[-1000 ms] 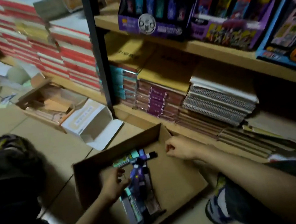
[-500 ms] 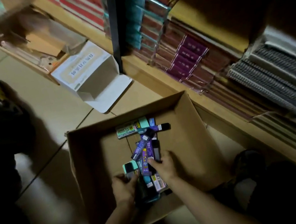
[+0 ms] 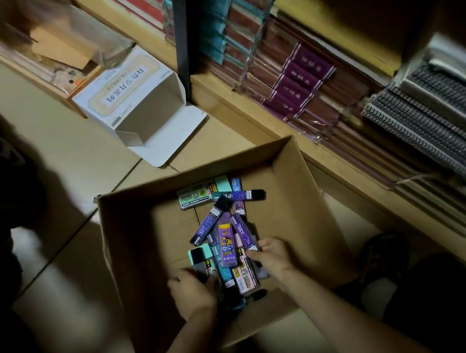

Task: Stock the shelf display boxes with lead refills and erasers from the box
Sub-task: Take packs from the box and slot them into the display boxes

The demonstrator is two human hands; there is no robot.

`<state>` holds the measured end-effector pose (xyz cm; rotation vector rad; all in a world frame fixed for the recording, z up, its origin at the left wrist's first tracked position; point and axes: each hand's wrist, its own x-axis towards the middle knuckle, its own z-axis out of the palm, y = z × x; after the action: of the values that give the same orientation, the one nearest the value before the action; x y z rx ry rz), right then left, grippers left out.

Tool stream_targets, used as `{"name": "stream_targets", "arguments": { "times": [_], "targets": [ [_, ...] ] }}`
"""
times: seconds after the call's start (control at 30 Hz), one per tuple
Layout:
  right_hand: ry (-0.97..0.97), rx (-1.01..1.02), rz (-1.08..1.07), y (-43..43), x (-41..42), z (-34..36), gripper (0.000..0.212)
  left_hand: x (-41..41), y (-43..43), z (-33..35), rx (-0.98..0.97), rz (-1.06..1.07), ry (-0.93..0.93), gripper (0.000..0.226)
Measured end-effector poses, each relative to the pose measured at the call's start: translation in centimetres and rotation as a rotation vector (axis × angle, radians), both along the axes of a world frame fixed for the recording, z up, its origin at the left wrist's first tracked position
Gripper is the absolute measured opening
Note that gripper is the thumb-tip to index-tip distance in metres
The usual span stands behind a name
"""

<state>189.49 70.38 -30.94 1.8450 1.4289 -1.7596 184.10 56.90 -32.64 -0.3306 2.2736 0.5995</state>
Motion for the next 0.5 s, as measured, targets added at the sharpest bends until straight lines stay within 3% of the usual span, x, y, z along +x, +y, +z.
{"name": "stream_targets", "arguments": {
  "times": [0.1, 0.2, 0.3, 0.5],
  "targets": [
    [0.005, 0.039, -0.005, 0.3, 1.5, 1.1, 0.020, -0.4, 0.0, -0.1, 0.074, 0.129, -0.074, 0.044],
    [0.005, 0.043, 0.016, 0.5, 2.5, 2.4, 0.022, -0.6, -0.1, 0.6, 0.290, 0.232, -0.187, 0.022],
    [0.080, 0.015, 0.080, 1.0, 2.4, 4.2, 0.009, -1.0, -0.1, 1.6, 0.456, 0.321, -0.257, 0.023],
    [0.296, 0.015, 0.116, 2.7, 1.4, 8.9, 0.022, -2.6, 0.6, 5.8, 0.719, 0.167, -0.191, 0.015]
  ]
}}
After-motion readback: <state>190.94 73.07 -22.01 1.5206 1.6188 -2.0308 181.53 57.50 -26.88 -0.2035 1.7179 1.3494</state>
